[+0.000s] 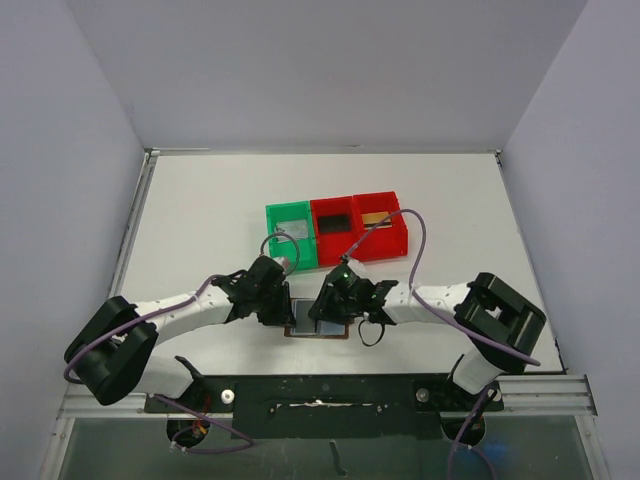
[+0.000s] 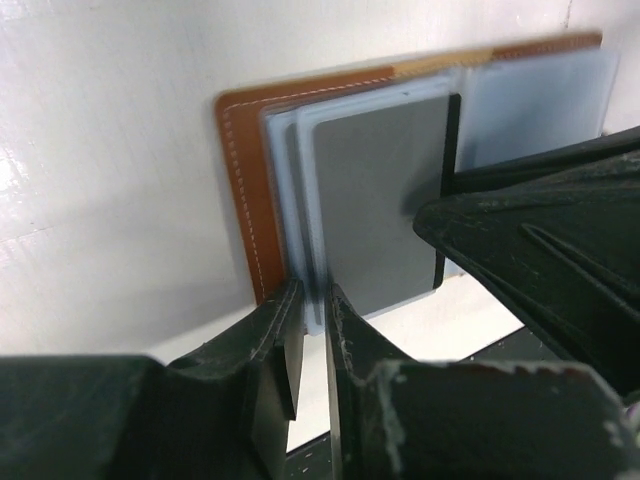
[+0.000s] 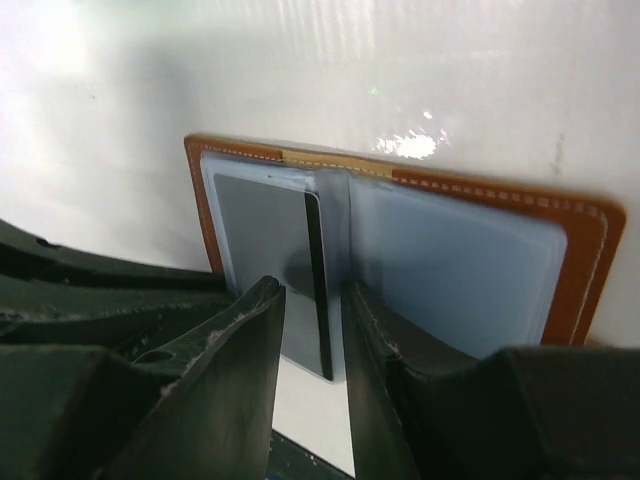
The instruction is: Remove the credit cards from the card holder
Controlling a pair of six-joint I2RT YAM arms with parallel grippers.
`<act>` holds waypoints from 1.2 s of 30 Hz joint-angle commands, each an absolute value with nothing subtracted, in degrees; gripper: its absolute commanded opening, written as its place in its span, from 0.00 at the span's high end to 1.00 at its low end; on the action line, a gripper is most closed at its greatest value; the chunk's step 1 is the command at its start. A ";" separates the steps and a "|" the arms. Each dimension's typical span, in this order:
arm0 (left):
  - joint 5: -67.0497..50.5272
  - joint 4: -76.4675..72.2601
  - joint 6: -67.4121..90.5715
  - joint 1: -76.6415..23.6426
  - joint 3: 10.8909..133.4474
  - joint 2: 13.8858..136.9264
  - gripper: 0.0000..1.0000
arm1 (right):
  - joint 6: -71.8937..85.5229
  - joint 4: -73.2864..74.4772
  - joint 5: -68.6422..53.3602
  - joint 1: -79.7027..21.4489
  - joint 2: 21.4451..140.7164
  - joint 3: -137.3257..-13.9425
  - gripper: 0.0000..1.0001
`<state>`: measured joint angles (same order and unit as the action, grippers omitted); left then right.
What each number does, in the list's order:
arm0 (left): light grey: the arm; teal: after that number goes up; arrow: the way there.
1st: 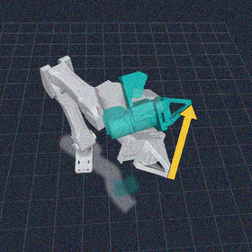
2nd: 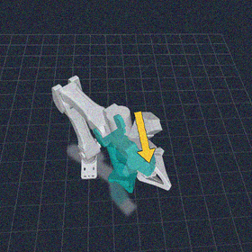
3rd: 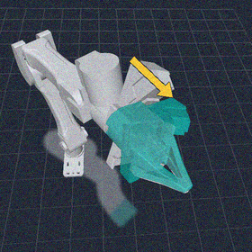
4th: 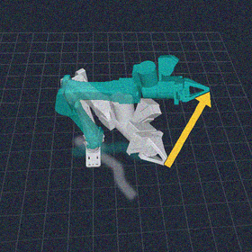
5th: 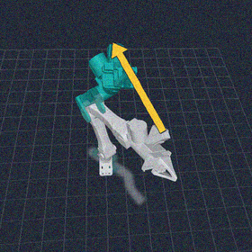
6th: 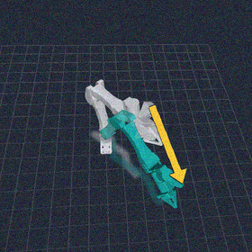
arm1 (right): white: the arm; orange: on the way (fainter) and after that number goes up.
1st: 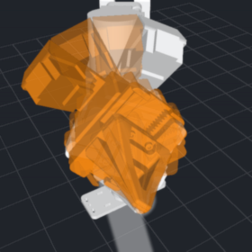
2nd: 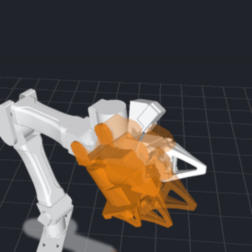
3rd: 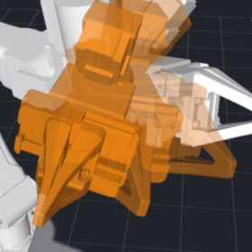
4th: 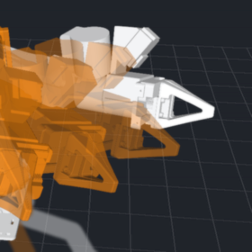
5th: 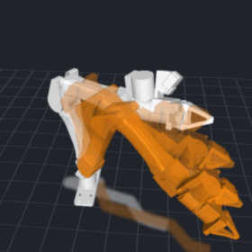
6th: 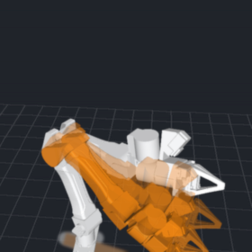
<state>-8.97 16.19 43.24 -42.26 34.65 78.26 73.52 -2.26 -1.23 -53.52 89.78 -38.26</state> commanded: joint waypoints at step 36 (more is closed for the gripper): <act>-7.20 17.72 42.68 -43.22 38.68 76.92 0.87 | 70.90 -12.91 -8.24 -50.19 86.69 -31.82 0.86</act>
